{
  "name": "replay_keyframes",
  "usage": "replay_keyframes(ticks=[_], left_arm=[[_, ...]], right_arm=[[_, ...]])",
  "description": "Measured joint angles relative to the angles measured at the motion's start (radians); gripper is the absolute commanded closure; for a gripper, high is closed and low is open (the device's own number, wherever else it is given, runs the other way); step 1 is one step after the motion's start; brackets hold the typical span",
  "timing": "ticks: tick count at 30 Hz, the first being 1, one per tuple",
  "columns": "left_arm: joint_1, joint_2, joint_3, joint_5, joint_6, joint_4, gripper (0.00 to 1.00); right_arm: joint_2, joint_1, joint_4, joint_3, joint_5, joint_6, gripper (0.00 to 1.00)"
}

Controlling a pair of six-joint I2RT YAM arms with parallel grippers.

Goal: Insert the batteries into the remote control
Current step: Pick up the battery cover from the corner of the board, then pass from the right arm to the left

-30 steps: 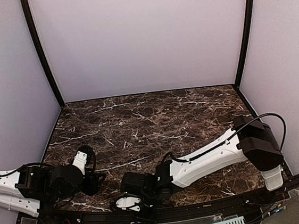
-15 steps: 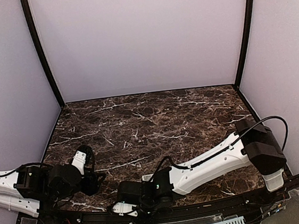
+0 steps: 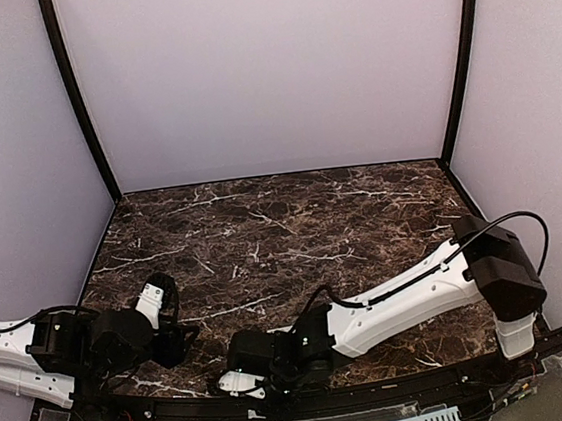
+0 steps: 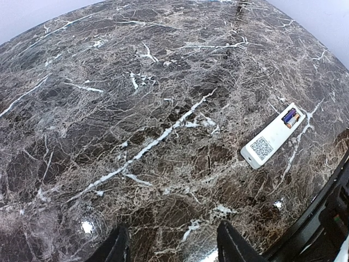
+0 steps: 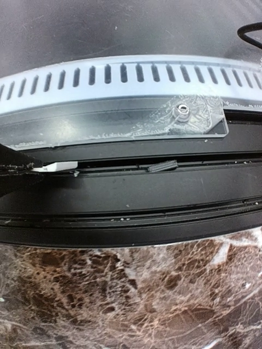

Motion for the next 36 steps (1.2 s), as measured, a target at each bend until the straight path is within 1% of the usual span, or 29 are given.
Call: replay_keyframes(ticks=[6,11,15,16,18,20,22,24,27,29,32,33,36], left_arm=[[0.0,0.013,0.019,0.012,0.041,0.01,0.47],[0.0,0.021,0.064,0.029,0.126,0.052,0.45],[0.0,0.043,0.122,0.052,0.246,0.138,0.37],[0.0,0.051,0.134,0.058,0.275,0.163,0.33],[0.0,0.084,0.164,0.086,0.343,0.231,0.27],[0.001,0.127,0.195,0.123,0.404,0.298,0.25],[0.012,0.187,0.237,0.18,0.455,0.367,0.24],[0.044,0.252,0.292,0.264,0.486,0.412,0.25],[0.145,0.348,0.386,0.42,0.488,0.475,0.26],[0.216,0.386,0.431,0.528,0.483,0.526,0.28],[0.28,0.418,0.493,0.63,0.493,0.575,0.36],[0.285,0.431,0.515,0.65,0.5,0.585,0.41],[0.286,0.484,0.593,0.708,0.533,0.629,0.48]], right_arm=[[-0.15,-0.054,0.015,-0.059,-0.027,0.046,1.0],[-0.296,-0.146,0.069,-0.073,-0.023,0.117,1.0],[-0.4,-0.264,0.113,-0.08,-0.01,0.183,1.0],[-0.423,-0.293,0.124,-0.08,-0.003,0.198,1.0],[-0.462,-0.343,0.144,-0.08,0.013,0.216,1.0],[-0.5,-0.385,0.17,-0.08,0.021,0.226,1.0],[-0.527,-0.407,0.184,-0.068,0.021,0.224,1.0],[-0.54,-0.42,0.196,-0.033,0.01,0.211,1.0],[-0.546,-0.432,0.21,0.031,-0.016,0.179,1.0],[-0.555,-0.439,0.22,0.062,-0.041,0.163,1.0],[-0.579,-0.468,0.228,0.087,-0.085,0.145,1.0],[-0.588,-0.483,0.236,0.09,-0.102,0.144,1.0],[-0.61,-0.521,0.261,0.091,-0.148,0.141,1.0]])
